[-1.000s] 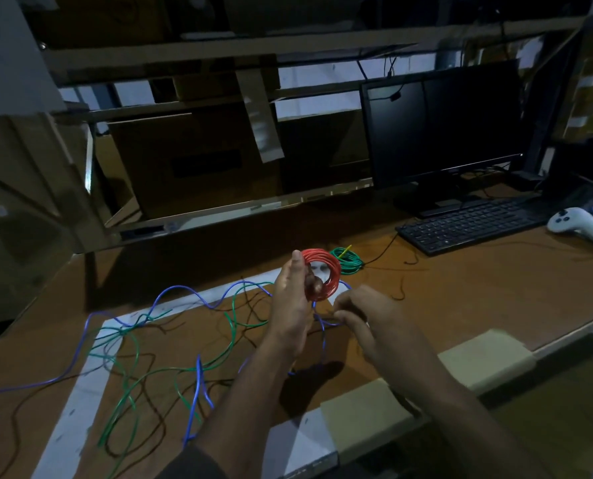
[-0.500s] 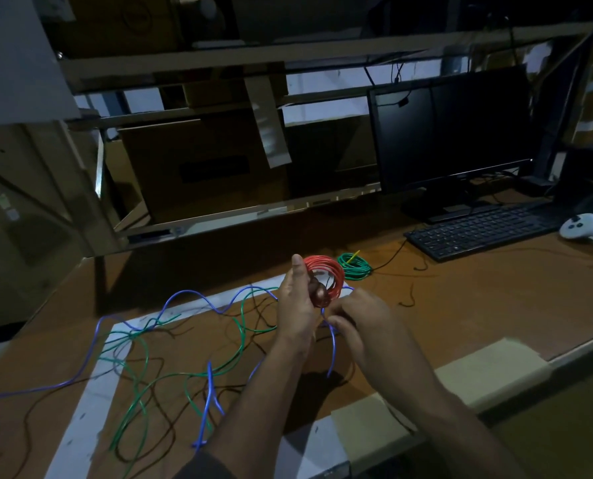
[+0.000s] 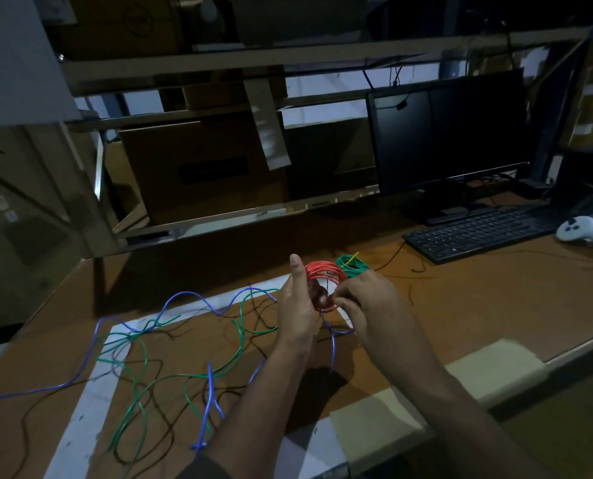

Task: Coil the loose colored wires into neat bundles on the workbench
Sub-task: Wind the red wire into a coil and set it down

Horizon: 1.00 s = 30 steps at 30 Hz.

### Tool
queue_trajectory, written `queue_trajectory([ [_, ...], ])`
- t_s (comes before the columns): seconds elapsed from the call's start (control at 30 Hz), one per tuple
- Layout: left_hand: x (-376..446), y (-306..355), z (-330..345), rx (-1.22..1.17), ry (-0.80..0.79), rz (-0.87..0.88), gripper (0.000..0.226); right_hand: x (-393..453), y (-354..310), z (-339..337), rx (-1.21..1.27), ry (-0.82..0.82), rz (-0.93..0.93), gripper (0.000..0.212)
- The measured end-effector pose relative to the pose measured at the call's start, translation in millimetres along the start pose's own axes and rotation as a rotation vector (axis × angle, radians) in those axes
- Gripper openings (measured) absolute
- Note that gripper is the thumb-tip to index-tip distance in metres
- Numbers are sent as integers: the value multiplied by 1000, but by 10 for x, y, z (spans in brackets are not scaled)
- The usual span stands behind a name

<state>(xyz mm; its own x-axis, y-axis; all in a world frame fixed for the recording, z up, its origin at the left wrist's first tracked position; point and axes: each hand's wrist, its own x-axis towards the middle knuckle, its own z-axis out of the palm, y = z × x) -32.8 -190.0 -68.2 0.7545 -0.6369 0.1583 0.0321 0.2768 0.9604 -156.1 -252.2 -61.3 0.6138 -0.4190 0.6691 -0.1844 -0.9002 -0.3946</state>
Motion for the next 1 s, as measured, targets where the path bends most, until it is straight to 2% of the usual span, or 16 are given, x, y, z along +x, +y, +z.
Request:
queue_trajectory([
  [0.07, 5, -9, -17, -12, -4, -24, 94, -15, -18, 28, -29, 75, -14, 18],
  [0.1, 14, -6, -27, -40, 10, -50, 90, -35, -41, 44, -31, 115, -25, 16],
  [0.23, 49, -23, -54, -103, 77, -118, 37, -123, -105, 142, -13, 211, -48, 18],
  [0.3, 55, -27, -51, -131, 78, -137, 27, -152, -114, 189, -10, 236, -37, 19],
  [0.53, 5, 31, 0, -266, -52, -222, 24, -188, -122, 221, -81, 304, -51, 22],
  [0.6, -5, 51, 2, -247, -69, -222, 48, -186, -98, 195, -85, 312, -70, 23],
  [0.67, -21, 71, -9, -220, -96, -240, 55, -183, -68, 168, -85, 323, -87, 24],
  [1.0, -110, 187, -59, -170, -205, -303, 52, -202, 62, 68, -103, 312, -143, 28],
])
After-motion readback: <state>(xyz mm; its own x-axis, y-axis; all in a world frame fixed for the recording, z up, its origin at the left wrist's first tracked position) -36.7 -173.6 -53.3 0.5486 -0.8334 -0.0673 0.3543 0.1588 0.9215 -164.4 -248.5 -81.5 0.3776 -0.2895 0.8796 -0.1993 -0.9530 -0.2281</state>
